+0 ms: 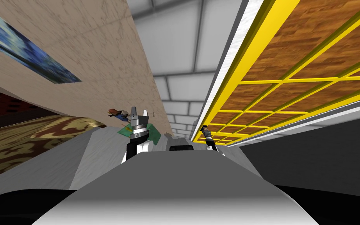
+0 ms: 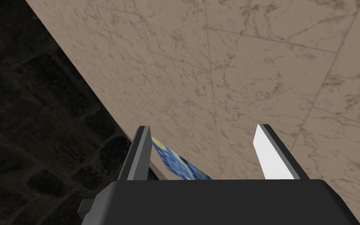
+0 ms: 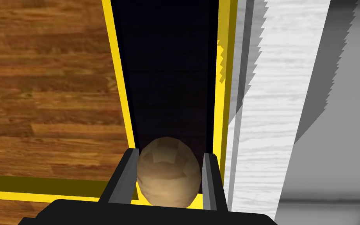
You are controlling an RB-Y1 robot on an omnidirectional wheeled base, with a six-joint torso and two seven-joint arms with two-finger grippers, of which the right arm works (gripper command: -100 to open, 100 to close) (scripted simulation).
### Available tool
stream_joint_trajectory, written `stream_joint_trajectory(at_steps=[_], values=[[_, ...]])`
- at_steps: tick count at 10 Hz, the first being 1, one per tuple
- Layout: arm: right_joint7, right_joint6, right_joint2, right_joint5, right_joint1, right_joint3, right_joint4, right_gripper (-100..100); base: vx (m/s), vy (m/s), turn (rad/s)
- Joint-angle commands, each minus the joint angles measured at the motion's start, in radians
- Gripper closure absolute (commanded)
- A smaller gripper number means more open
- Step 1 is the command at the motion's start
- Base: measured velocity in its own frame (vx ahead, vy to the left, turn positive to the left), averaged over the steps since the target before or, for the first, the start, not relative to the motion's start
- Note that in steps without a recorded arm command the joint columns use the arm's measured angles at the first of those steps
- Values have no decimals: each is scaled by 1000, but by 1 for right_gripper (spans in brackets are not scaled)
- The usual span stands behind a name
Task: Pull the door open
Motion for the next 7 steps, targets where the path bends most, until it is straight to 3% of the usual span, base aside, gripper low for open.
stream_joint_trajectory(at_steps=[1, 7], values=[[-40, -1, 2, -4, 0, 4, -1, 100, -20, -10, 24], [-193, -3, -1, -23, -4, 12, 3, 100, -28, -10, 34]])
